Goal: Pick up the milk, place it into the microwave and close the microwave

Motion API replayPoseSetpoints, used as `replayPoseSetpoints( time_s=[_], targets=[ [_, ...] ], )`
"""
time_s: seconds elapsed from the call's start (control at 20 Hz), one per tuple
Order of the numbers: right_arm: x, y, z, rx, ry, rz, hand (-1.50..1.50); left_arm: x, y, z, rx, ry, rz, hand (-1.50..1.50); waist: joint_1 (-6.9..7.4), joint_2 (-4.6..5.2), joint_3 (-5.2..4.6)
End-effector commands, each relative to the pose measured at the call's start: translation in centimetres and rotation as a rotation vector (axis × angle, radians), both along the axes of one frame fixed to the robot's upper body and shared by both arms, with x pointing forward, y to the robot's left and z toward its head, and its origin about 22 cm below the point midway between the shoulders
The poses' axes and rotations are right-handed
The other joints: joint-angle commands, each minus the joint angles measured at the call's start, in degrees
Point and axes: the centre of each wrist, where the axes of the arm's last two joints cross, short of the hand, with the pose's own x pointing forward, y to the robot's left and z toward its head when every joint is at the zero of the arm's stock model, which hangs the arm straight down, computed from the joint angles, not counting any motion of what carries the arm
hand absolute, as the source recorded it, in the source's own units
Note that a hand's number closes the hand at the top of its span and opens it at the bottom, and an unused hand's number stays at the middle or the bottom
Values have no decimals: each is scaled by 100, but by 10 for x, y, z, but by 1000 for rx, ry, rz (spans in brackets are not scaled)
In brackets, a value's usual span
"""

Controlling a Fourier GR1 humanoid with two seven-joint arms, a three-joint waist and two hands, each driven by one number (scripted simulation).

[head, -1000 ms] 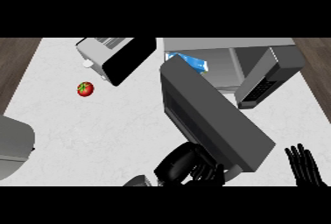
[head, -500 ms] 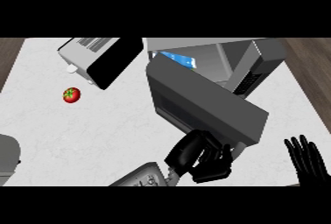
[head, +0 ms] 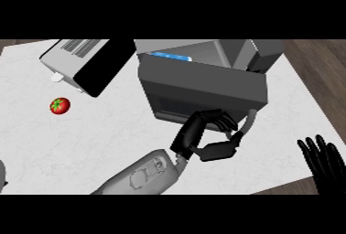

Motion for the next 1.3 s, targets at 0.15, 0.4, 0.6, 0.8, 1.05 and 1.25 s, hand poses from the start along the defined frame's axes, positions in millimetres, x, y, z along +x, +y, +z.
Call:
replayPoseSetpoints(
  time_s=[0.15, 0.4, 0.6, 0.8, 1.05, 1.25],
  targets=[
    [0, 3, 18, 36, -26, 121, -150, 36, 3, 20, -82, -17, 143, 150, -301, 100, -7],
    [4, 5, 30, 44, -44, 157, -150, 53, 5, 32, -160, -27, 184, 150, -424, 169, -3],
    [3, 5, 36, 55, -40, 159, -150, 68, 7, 38, -173, -34, 210, 150, -572, 229, 2],
    [0, 0, 43, 56, -33, 165, -150, 78, 10, 40, -181, -32, 230, 150, -681, 248, 12],
    [1, 2, 51, 72, -52, 199, -150, 80, 9, 41, -197, -58, 251, 150, -769, 239, 23],
    [2, 0, 59, 76, -56, 217, -150, 80, 11, 37, -211, -70, 260, 150, -787, 269, 17]
  ],
)
